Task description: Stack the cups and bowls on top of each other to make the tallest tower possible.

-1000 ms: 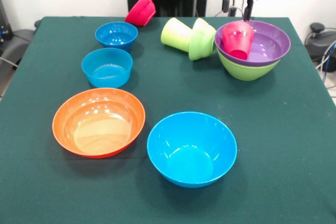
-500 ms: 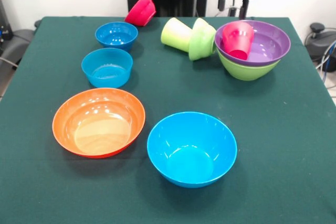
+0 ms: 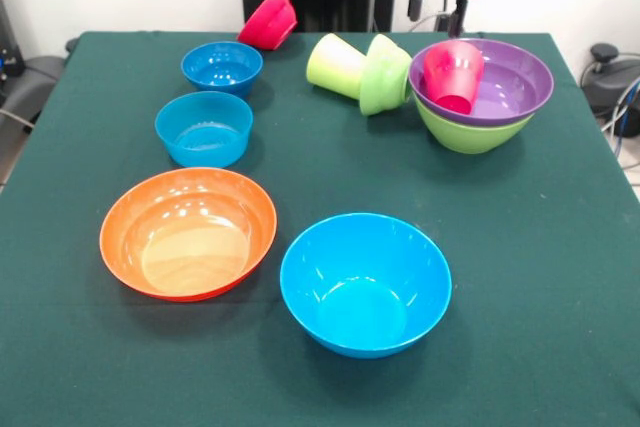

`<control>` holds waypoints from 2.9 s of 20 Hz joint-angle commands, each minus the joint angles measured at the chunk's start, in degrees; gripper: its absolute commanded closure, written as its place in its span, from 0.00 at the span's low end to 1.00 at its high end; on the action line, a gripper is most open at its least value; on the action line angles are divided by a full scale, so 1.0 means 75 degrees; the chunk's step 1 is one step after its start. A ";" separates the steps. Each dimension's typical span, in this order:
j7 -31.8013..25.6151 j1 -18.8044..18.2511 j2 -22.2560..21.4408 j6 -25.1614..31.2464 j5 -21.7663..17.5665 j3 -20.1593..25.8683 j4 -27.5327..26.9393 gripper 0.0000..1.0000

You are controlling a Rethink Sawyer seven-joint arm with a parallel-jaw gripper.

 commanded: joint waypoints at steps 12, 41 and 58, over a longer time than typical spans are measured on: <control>-0.0866 0.0230 0.0929 0.1436 -0.0706 0.0403 -0.0792 0.00; -0.0631 -0.0286 0.1084 -0.0154 -0.0739 0.1142 -0.0665 0.00; -0.0311 -0.0366 0.1092 -0.1254 -0.0966 0.1211 -0.0607 0.00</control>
